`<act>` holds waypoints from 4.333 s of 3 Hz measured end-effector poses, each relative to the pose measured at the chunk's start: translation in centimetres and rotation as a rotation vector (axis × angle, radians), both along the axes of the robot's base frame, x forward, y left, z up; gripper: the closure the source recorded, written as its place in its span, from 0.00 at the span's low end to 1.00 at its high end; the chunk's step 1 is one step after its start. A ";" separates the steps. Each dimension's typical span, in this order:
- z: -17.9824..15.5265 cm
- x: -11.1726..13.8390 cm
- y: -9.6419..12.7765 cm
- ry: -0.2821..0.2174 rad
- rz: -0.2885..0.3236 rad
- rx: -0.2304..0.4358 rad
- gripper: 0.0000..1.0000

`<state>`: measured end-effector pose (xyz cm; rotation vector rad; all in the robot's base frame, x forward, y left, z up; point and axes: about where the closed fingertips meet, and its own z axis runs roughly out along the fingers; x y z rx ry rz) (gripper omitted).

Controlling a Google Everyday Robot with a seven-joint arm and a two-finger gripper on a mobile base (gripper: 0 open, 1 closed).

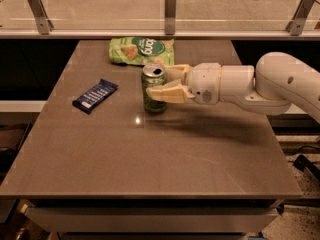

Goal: Knock green can over

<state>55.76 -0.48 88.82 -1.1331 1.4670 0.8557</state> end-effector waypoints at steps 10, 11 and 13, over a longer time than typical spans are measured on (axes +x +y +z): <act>3.5 -1.6 -5.7 0.248 -0.439 -0.766 1.00; 2.1 -1.1 -6.1 0.298 -0.467 -0.877 1.00; -0.4 -0.2 -6.7 0.368 -0.475 -1.025 1.00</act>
Offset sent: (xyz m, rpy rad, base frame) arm 0.0030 -0.0078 0.0096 -0.0449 0.0066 -0.0452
